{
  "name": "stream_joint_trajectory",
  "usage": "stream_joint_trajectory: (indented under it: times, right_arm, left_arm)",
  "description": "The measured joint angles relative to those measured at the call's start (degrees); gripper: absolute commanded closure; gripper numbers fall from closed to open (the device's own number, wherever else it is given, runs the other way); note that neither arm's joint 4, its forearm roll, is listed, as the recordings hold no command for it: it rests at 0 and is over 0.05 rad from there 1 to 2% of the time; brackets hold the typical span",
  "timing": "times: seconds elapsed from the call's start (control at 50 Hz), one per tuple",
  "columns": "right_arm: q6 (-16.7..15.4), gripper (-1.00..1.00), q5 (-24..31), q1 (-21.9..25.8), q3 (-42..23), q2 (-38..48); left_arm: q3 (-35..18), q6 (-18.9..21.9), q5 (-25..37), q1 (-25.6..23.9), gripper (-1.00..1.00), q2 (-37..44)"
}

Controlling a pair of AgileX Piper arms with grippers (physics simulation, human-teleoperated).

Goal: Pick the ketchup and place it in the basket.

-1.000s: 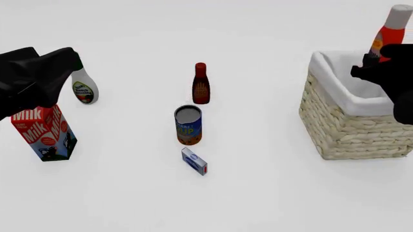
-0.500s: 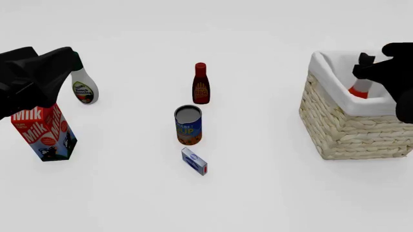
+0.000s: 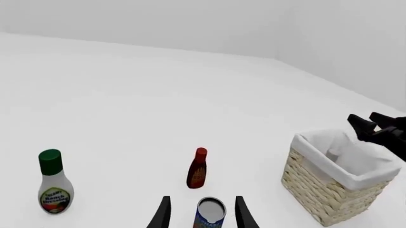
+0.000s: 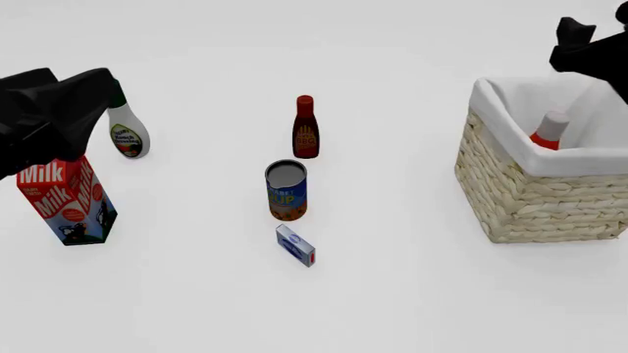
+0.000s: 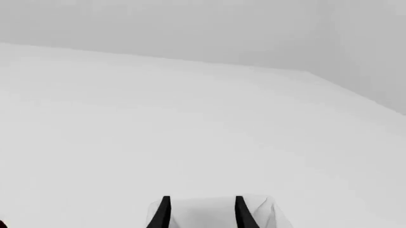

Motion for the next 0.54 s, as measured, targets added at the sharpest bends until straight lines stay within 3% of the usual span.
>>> stream_joint_trajectory:
  times: [0.32, 0.54]
  right_arm:
    - [-0.5, -1.00, 2.7, 5.2, 4.7, -10.3]
    - [-3.0, -1.00, 2.1, 10.1, 10.6, -16.2]
  left_arm:
    - [0.9, -0.7, -0.7, 0.1, -1.00, -0.3]
    - [1.7, -1.3, -1.9, 0.1, -1.00, 0.1]
